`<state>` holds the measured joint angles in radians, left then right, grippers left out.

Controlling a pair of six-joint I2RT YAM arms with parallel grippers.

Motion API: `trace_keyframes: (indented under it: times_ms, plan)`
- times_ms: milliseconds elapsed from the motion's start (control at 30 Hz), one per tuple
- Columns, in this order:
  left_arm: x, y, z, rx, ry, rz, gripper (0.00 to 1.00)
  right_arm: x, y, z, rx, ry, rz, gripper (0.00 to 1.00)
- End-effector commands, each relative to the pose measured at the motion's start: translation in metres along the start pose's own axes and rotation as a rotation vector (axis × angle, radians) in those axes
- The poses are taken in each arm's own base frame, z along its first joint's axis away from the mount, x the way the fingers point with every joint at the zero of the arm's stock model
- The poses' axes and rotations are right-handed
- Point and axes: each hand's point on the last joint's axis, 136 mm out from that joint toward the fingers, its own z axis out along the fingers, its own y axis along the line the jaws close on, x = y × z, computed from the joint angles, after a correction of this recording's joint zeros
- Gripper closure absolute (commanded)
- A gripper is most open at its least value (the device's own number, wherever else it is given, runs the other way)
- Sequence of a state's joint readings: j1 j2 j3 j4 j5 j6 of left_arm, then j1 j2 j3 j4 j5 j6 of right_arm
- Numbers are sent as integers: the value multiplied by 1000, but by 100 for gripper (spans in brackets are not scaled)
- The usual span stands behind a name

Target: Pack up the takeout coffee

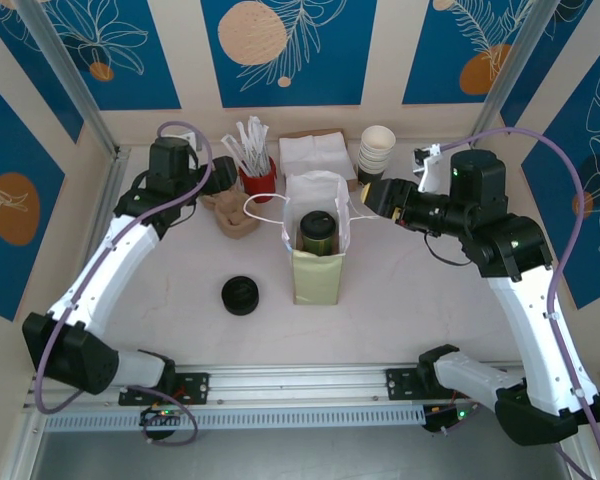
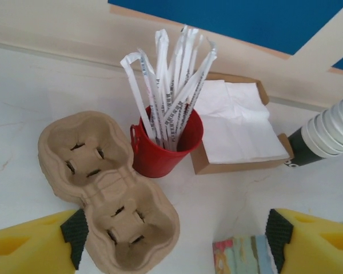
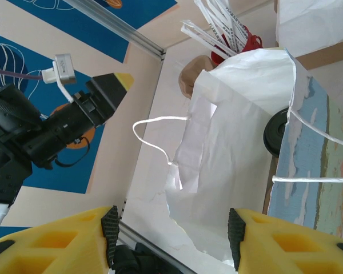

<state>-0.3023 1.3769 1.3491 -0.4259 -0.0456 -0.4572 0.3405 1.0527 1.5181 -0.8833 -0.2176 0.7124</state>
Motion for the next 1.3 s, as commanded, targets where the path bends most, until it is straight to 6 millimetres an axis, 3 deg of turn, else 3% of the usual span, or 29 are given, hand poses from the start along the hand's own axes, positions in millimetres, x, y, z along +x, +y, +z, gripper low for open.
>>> trace_keyframes:
  times_ms: [0, 500, 933, 1267]
  plan:
    - [-25, 1, 16, 3, -47, -17, 22, -3, 10, 1, -32, 5, -37, 44]
    - [-39, 38, 104, -2, 33, -99, 55, -18, 6, 18, -33, -7, -131, 43]
    - [-40, 46, 155, 23, 90, -105, 64, -22, -6, 26, -5, 0, -129, 43]
    - [-40, 56, 174, -3, 103, -109, 67, -27, -13, 26, 13, -13, -126, 43]
